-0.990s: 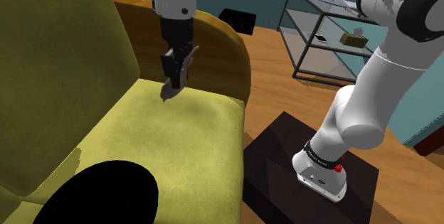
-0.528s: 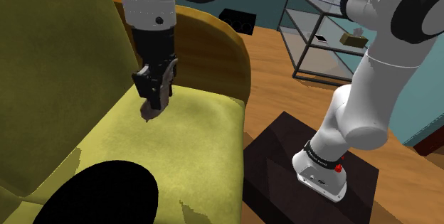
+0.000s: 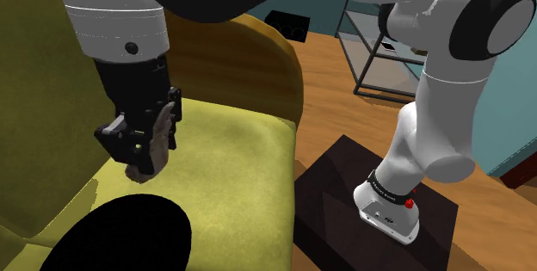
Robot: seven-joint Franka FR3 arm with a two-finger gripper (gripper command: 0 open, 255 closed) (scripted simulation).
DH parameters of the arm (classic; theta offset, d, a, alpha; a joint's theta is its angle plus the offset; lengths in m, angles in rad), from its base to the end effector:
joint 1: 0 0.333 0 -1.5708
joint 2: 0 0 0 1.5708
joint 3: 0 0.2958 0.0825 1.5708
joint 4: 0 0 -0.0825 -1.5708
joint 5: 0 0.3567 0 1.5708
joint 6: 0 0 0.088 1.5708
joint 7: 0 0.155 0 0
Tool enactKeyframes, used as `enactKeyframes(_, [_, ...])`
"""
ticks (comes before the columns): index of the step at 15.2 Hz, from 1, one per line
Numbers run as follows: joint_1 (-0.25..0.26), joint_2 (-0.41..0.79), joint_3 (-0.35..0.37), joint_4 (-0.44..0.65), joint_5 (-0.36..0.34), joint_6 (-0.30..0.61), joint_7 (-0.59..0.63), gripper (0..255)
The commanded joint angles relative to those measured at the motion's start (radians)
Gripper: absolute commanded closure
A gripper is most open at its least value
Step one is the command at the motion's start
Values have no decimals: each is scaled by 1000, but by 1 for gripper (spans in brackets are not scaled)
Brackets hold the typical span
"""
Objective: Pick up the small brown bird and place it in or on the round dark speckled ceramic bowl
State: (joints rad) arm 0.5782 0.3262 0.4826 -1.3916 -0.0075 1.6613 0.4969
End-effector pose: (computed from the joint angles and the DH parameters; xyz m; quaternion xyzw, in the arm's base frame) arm 0.3301 0.5162 0.4762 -0.9607 -0.2681 0.0569 0.0436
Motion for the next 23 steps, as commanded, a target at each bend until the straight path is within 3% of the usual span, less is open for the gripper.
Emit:
enactKeyframes(1, [50, 56, 11, 79, -27, -22, 55, 255])
enactKeyframes(5, [163, 198, 16, 287, -91, -87, 143, 255])
enactKeyframes(7, [251, 310, 10, 469, -134, -154, 187, 255])
enactKeyframes(15, [212, 266, 11, 282, -117, -14, 179, 255])
enactKeyframes(23, [193, 255, 10, 170, -114, 84, 174, 255])
